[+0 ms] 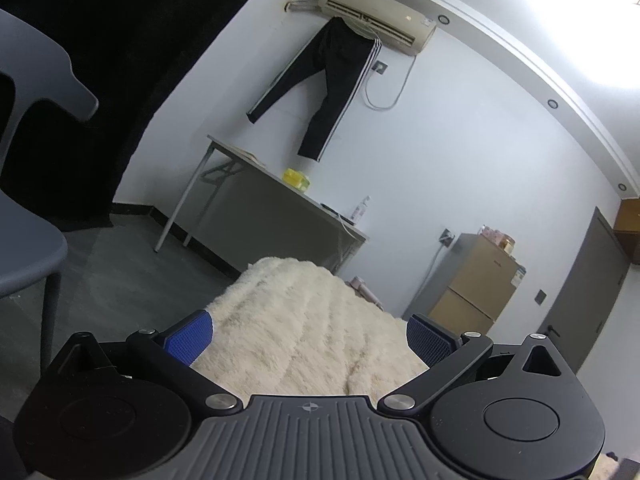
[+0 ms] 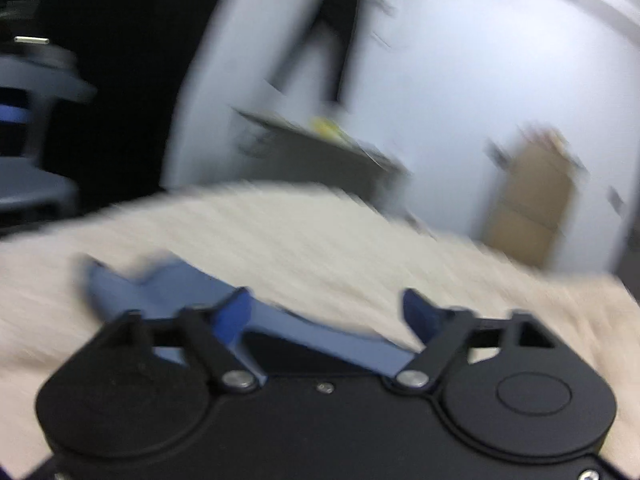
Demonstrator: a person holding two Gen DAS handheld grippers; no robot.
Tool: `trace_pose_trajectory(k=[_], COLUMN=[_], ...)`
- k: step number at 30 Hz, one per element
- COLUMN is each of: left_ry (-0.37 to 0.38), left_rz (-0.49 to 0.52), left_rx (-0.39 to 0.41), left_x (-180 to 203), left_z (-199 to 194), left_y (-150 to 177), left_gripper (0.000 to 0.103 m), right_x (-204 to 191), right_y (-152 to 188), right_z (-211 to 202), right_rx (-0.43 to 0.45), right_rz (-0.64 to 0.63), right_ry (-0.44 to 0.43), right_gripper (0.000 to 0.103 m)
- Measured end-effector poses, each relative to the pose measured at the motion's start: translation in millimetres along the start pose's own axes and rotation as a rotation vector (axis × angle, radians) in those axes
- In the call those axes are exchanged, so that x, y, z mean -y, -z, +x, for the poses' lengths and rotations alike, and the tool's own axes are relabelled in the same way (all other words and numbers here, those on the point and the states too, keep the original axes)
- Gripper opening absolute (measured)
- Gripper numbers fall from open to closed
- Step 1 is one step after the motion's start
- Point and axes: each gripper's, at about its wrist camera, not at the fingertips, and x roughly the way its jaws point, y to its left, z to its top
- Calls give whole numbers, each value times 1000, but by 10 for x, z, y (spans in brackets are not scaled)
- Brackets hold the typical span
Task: Fold clothes
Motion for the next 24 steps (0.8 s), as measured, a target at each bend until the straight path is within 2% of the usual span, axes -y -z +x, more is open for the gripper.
trace_pose_trajectory(k=[1,2,3,5,6,9,11,12,13,15,17,19,20,22,24], left_ry=[0,1,2,3,4,6,8,9,10,10,10,9,7,-1,-1], left_rz=[7,14,18,19,16,-3,-6,-2,6,20,26,21,16,13,18], left_rx=[-3,-5,-5,-3,-2,-7,-14,-18,-20,-18,-14,-12,-12,-21,-28], left_x=[11,21,27,28,23,-1,1,10,25,51,60,51,46,41,49], left_z=[6,6,5,-2,-3,21,40,46,49,41,18,2,3,22,37], left_y=[6,11,14,16,16,21,27,28,31,32,29,26,25,25,27], left_gripper=[103,103,103,103,103,102,102,102,102,103,102,103,103,103,103], right_x=[237,529,540,838,756,733,766,776,836,838,855,860,861,917,972], right_y=[70,255,302,670,717,881,730,620,618,406,242,240,230,282,392], right_z=[78,106,117,-62,2,-216,-236,-201,-221,-14,305,473,657,831,899], right_rx=[-61,-147,-154,-262,-263,-247,-187,-142,-137,-110,-117,-151,-208,-276,-323], right_rz=[42,67,69,114,113,104,152,171,172,183,209,222,229,207,200], right_ry=[43,133,139,211,213,265,311,311,308,277,250,235,207,208,260], right_gripper=[20,19,18,17,18,21,21,22,22,21,21,20,19,16,16])
